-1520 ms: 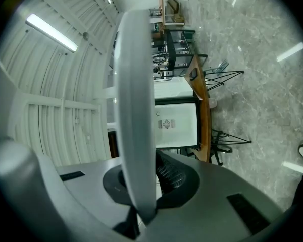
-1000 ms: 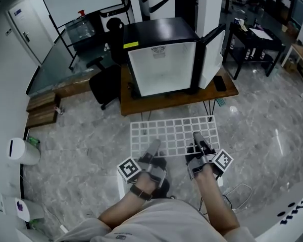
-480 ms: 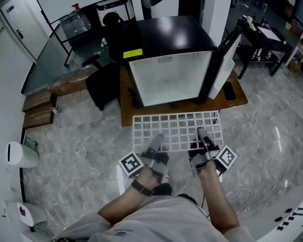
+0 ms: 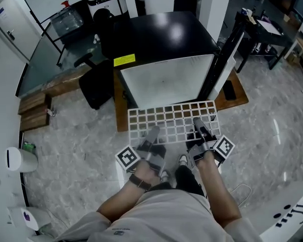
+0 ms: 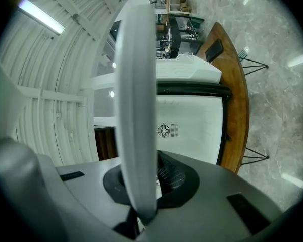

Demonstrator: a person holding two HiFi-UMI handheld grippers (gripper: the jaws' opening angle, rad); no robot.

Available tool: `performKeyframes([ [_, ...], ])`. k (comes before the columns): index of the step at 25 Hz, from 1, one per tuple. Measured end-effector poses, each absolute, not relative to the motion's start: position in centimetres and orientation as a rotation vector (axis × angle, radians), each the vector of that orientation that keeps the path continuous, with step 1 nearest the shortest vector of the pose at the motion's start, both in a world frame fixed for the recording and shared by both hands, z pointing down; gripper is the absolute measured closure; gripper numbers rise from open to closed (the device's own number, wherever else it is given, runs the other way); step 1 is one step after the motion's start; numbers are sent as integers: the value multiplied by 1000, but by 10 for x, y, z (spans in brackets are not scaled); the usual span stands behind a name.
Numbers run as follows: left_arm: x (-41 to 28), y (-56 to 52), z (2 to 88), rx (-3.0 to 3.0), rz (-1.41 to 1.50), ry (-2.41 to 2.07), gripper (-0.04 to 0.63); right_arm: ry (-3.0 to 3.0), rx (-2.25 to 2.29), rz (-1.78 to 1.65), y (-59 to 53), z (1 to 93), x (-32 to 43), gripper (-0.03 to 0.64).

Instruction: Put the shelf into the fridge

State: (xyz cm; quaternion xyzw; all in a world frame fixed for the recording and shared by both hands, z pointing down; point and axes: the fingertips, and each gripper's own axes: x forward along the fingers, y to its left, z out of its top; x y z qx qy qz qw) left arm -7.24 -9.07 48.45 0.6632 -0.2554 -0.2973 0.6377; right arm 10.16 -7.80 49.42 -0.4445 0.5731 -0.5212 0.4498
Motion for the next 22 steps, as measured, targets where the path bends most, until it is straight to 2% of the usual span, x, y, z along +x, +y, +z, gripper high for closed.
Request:
performKeyframes([
  [13,-37,-195,509,1441,-770,-717,566,1504,-1011,-1440,-209,518,134,572],
  [22,-37,-196,517,1425,-801,-739,566,1541,-971,-1489,-216,522,133,572],
])
